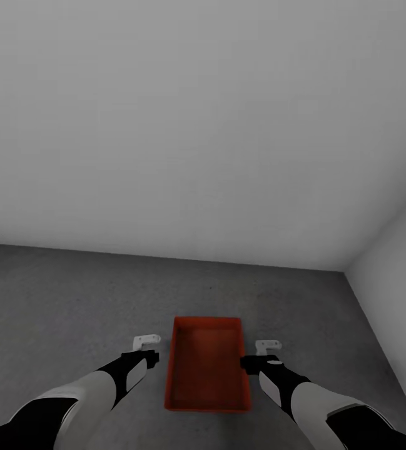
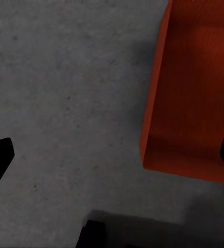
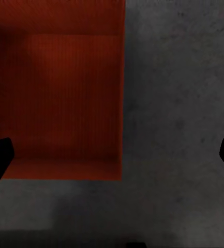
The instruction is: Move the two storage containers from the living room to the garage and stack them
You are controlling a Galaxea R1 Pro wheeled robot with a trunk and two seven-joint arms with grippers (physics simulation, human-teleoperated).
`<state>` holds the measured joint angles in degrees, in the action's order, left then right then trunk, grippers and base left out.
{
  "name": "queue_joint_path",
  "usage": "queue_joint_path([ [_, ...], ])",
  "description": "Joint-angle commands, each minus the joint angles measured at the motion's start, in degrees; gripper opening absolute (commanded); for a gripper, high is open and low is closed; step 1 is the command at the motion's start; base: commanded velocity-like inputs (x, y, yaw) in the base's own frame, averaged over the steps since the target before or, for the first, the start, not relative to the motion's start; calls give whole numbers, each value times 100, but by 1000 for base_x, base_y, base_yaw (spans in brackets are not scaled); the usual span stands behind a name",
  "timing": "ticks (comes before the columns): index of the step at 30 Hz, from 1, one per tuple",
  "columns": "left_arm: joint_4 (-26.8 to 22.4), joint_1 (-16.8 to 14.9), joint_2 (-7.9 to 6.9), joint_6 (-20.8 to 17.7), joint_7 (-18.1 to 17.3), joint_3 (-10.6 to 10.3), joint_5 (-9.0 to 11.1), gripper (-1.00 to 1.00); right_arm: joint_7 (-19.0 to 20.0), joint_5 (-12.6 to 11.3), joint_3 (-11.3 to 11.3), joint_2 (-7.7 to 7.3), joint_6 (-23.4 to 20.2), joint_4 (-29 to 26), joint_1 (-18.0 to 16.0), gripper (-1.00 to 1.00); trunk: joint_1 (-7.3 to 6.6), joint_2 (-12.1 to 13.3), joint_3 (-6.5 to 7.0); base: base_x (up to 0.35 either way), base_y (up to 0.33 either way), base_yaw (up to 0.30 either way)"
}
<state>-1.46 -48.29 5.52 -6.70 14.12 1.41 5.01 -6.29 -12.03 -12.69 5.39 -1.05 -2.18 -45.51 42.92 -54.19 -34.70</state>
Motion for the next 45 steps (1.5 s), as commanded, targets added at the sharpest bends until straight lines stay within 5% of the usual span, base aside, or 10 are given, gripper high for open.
queue_joint_path([
  [1, -12, -1, 2, -25, 20, 9, 52, 100, -22, -54, -49, 0, -11, -3, -2, 100, -22, 38, 14, 0, 0, 0],
  [45, -10, 0, 2, -25, 16, 9, 52, 100, -22, -46, -41, -47, -8, -22, -2, 100, -989, 1803, 804, 0, 0, 0],
])
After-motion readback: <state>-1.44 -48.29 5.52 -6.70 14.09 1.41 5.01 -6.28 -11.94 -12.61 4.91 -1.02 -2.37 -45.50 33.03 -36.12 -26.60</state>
